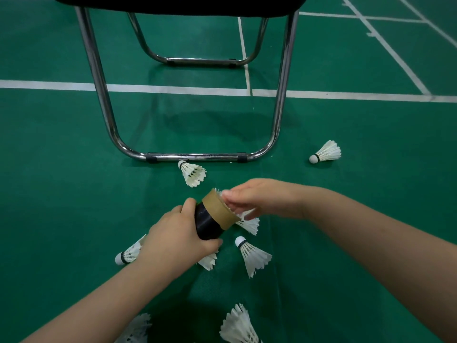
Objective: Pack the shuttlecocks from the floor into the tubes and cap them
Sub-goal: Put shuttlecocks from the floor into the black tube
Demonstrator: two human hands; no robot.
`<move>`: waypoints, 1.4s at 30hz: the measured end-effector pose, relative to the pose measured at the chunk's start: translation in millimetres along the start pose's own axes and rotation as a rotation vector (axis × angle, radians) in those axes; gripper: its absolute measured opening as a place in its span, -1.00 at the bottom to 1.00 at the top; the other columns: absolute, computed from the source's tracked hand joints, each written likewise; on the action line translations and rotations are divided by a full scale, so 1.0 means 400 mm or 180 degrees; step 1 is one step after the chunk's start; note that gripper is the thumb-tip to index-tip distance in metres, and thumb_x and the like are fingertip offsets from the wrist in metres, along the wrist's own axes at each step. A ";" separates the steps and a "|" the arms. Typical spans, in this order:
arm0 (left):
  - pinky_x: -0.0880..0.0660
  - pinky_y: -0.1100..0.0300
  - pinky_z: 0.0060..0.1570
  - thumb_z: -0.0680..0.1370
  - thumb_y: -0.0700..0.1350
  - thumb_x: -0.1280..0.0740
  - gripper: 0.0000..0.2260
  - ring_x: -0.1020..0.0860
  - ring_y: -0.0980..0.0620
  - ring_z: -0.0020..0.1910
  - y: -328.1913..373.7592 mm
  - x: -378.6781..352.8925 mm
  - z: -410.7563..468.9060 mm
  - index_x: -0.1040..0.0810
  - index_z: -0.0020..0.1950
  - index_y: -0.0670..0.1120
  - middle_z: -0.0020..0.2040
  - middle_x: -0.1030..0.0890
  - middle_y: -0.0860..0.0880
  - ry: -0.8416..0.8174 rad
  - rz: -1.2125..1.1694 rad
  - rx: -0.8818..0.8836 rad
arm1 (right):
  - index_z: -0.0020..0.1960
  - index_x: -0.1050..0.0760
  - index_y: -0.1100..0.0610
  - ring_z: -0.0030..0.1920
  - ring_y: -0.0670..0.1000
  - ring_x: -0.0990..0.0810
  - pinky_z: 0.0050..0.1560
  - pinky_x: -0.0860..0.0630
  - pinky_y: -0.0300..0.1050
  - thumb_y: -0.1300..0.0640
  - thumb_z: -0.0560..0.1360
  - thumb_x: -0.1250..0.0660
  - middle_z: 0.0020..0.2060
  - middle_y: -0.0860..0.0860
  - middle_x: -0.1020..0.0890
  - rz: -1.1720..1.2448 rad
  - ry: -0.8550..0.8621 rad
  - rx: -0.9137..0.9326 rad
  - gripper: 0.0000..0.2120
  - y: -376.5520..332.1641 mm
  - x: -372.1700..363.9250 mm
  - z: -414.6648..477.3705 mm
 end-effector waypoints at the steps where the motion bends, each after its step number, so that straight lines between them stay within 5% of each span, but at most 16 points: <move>1: -0.49 0.09 -0.16 0.27 0.26 -0.40 -0.51 -0.48 0.02 -0.15 0.009 0.001 -0.002 -0.27 -0.04 0.04 -0.14 -0.45 0.06 0.0026 -0.0005 -0.0047 | 0.11 -0.54 0.03 0.01 -0.12 -0.55 0.20 -0.44 -0.04 -0.15 0.52 -0.22 0.00 -0.09 -0.61 0.0016 -0.0200 -0.0016 -0.68 -0.001 -0.010 0.000; 5: -0.47 0.07 -0.13 0.31 0.26 -0.36 -0.53 -0.47 -0.02 -0.10 0.039 -0.005 -0.016 -0.25 -0.02 0.02 -0.11 -0.43 0.05 0.0158 0.0101 -0.0230 | 0.01 -0.51 0.12 -0.05 -0.03 -0.50 0.10 -0.41 -0.03 0.12 0.30 -0.32 -0.12 0.01 -0.56 0.0035 -0.0851 0.0046 -0.72 -0.005 -0.058 0.014; 8: -0.47 0.07 -0.11 0.30 0.27 -0.36 -0.52 -0.46 -0.02 -0.08 0.037 -0.011 -0.012 -0.25 -0.01 0.03 -0.09 -0.43 0.05 0.0145 0.0180 -0.0221 | -0.05 -0.50 0.06 -0.06 -0.05 -0.51 0.10 -0.43 -0.09 0.11 0.31 -0.32 -0.13 -0.02 -0.58 0.0165 -0.0882 -0.0005 -0.79 0.002 -0.074 0.020; 11: -0.48 0.07 -0.13 0.27 0.25 -0.39 -0.52 -0.47 -0.01 -0.13 0.020 -0.007 0.008 -0.26 -0.03 0.03 -0.12 -0.44 0.05 0.0166 0.0071 -0.0125 | -0.09 -0.55 0.03 -0.09 -0.06 -0.59 0.09 -0.50 -0.13 0.02 0.40 -0.37 -0.11 0.00 -0.64 0.0446 0.0159 0.0178 -0.87 0.005 -0.033 0.022; 13: -0.49 0.08 -0.14 0.27 0.25 -0.39 -0.51 -0.47 0.00 -0.14 0.005 -0.004 0.015 -0.27 -0.03 0.03 -0.13 -0.44 0.05 0.0178 0.0079 -0.0060 | -0.20 -0.57 0.04 -0.21 -0.09 -0.61 0.01 -0.50 -0.13 0.05 0.51 -0.30 -0.27 -0.05 -0.65 0.0553 0.1208 0.0257 -0.85 0.027 0.028 0.014; 17: -0.49 0.08 -0.12 0.28 0.26 -0.38 -0.52 -0.47 0.00 -0.12 -0.034 -0.009 0.007 -0.27 0.00 0.04 -0.11 -0.44 0.06 0.0094 0.0263 0.0073 | -0.32 -0.49 0.12 -0.44 -0.09 -0.51 -0.32 -0.40 -0.24 0.18 0.51 -0.26 -0.46 -0.02 -0.57 0.1098 0.2540 -0.0368 -0.77 0.173 0.078 -0.001; 20: -0.46 0.11 -0.15 0.29 0.26 -0.38 -0.52 -0.46 0.01 -0.13 -0.043 -0.017 -0.004 -0.27 -0.01 0.04 -0.11 -0.44 0.05 0.0091 0.0325 0.0095 | -0.01 -0.48 0.15 -0.21 0.00 -0.50 -0.21 -0.41 -0.16 0.07 0.50 -0.29 -0.12 0.09 -0.59 0.0700 0.2195 -0.1253 -0.85 0.299 0.011 0.019; 22: -0.45 0.12 -0.18 0.29 0.26 -0.38 -0.53 -0.46 0.01 -0.14 -0.042 -0.022 -0.006 -0.26 -0.03 0.04 -0.13 -0.44 0.06 0.0086 0.0285 0.0095 | 0.30 -0.31 0.16 0.05 0.05 -0.49 -0.02 -0.41 -0.12 -0.06 0.45 -0.36 0.17 0.11 -0.49 0.0135 0.1867 -0.1529 -0.47 0.342 -0.029 0.033; 24: -0.47 0.11 -0.17 0.29 0.26 -0.39 -0.52 -0.47 0.01 -0.14 -0.041 -0.025 -0.008 -0.26 -0.03 0.04 -0.13 -0.45 0.05 0.0065 0.0256 0.0109 | 0.40 -0.20 0.12 0.22 0.10 -0.43 0.15 -0.41 -0.07 -0.14 0.39 -0.41 0.28 0.11 -0.40 -0.0709 0.1885 -0.1427 -0.28 0.346 -0.043 0.050; 26: -0.48 0.10 -0.16 0.29 0.27 -0.38 -0.51 -0.48 0.01 -0.13 -0.039 -0.027 -0.008 -0.28 -0.01 0.03 -0.12 -0.46 0.05 0.0063 0.0260 0.0124 | 0.36 -0.26 0.11 0.21 0.09 -0.44 0.19 -0.43 -0.03 -0.18 0.39 -0.39 0.25 0.08 -0.45 -0.1082 0.1895 -0.1301 -0.32 0.337 -0.044 0.074; 32: -0.49 0.08 -0.12 0.29 0.27 -0.38 -0.52 -0.48 0.00 -0.11 -0.043 -0.021 -0.008 -0.28 -0.01 0.03 -0.10 -0.46 0.05 0.0070 0.0300 0.0138 | 0.27 -0.47 0.10 -0.10 -0.01 -0.53 -0.13 -0.44 -0.18 -0.05 0.51 -0.29 0.02 0.03 -0.59 -0.0404 0.1874 -0.1186 -0.61 0.301 -0.008 0.114; 35: -0.49 0.07 -0.11 0.29 0.26 -0.38 -0.53 -0.48 0.00 -0.11 -0.053 -0.021 -0.010 -0.28 -0.03 0.03 -0.11 -0.46 0.05 0.0017 0.0292 0.0181 | 0.23 -0.50 0.14 -0.04 0.03 -0.56 -0.09 -0.47 -0.15 0.06 0.54 -0.25 0.00 0.03 -0.57 0.0185 0.2126 -0.1124 -0.70 0.278 0.031 0.107; 38: -0.50 0.07 -0.10 0.28 0.26 -0.38 -0.52 -0.48 0.00 -0.11 -0.067 -0.022 -0.012 -0.28 -0.01 0.03 -0.11 -0.46 0.05 -0.0022 0.0298 0.0217 | -0.03 -0.58 0.12 -0.07 0.07 -0.55 -0.05 -0.43 -0.10 0.11 0.52 -0.25 -0.04 0.09 -0.63 0.0725 0.2329 -0.0772 -0.85 0.246 0.046 0.071; 42: -0.49 0.08 -0.10 0.29 0.28 -0.36 -0.51 -0.48 0.01 -0.10 -0.064 -0.027 -0.012 -0.28 0.02 0.04 -0.08 -0.46 0.06 -0.0042 0.0374 0.0153 | -0.26 -0.56 0.04 -0.22 0.03 -0.50 -0.13 -0.40 -0.08 0.16 0.49 -0.28 -0.21 0.12 -0.64 0.0539 0.2249 -0.0008 -0.83 0.171 0.001 0.010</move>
Point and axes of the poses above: each hand's wrist, its own z-axis towards the middle knuckle, its own x-axis out of the back of the hand, y = z × x, the point moved 3 cm from there along z, towards the middle knuckle
